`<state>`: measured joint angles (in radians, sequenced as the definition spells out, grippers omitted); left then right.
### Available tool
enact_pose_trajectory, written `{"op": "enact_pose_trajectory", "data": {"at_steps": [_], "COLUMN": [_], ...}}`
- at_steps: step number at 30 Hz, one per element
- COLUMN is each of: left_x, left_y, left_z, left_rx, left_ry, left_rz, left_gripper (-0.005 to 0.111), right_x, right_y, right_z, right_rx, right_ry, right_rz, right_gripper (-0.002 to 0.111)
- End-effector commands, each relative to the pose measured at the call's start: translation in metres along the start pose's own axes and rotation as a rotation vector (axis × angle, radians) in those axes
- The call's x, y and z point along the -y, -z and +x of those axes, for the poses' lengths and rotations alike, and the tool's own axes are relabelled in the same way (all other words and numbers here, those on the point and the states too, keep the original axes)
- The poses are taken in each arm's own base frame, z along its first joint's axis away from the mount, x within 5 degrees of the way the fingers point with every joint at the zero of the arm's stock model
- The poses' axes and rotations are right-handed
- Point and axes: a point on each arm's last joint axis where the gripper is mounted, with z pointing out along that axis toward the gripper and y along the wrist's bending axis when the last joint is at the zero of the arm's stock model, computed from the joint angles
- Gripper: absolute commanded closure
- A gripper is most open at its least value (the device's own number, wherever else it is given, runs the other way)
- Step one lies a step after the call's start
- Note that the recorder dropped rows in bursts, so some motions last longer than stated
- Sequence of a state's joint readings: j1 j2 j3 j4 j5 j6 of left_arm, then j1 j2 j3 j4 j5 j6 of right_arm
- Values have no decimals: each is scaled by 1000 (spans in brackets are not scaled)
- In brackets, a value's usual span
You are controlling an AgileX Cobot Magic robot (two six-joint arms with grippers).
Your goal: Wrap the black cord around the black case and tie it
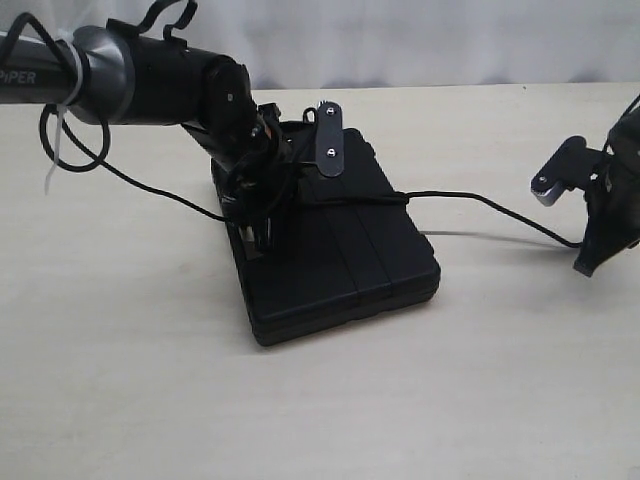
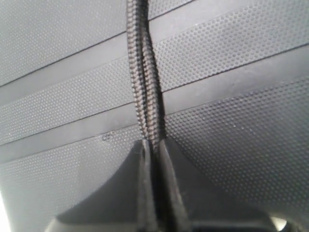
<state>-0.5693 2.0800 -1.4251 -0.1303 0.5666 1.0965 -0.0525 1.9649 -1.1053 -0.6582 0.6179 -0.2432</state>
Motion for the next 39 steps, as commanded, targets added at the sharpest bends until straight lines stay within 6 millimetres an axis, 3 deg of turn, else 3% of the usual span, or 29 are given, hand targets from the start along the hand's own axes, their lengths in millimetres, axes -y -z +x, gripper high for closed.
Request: {"op": "enact_pose_trajectory", "data": {"at_steps": [1,2,5,9,16,17,21,23,33,39], "left_x": [4,4,5,1,-8,-9,-12,-12,-11,10], "left_y": [-6,-5,6,35,77,81,100,104,138,181], "left_z": [10,10,10,4,-6,-7,-10,-11,-13,0], "left_rx": [-38,-41,-50,-30,47,59,95,106,284,460], "left_ry": [24,23,25,45,193,208,277,311,492,537], "left_rz": [39,44,67,44,-64,-79,-115,-124,-253,-427], "left_gripper": [83,72,58,57,58,60,95,107,107,107], "right_x": [1,1,1,7,25,26,33,35,32,29], "right_y": [0,0,1,17,80,87,128,142,206,231], "right_z": [1,1,2,0,0,0,2,4,19,28], "right_rx": [-6,-6,-4,56,308,332,523,586,836,921], "right_ry": [-26,-26,-33,-85,-283,-301,-462,-523,-706,-732], "right_rz": [-1,-1,-3,17,60,65,59,45,-56,-84], "right_gripper": [104,104,104,104,104,104,104,104,104,104]}}
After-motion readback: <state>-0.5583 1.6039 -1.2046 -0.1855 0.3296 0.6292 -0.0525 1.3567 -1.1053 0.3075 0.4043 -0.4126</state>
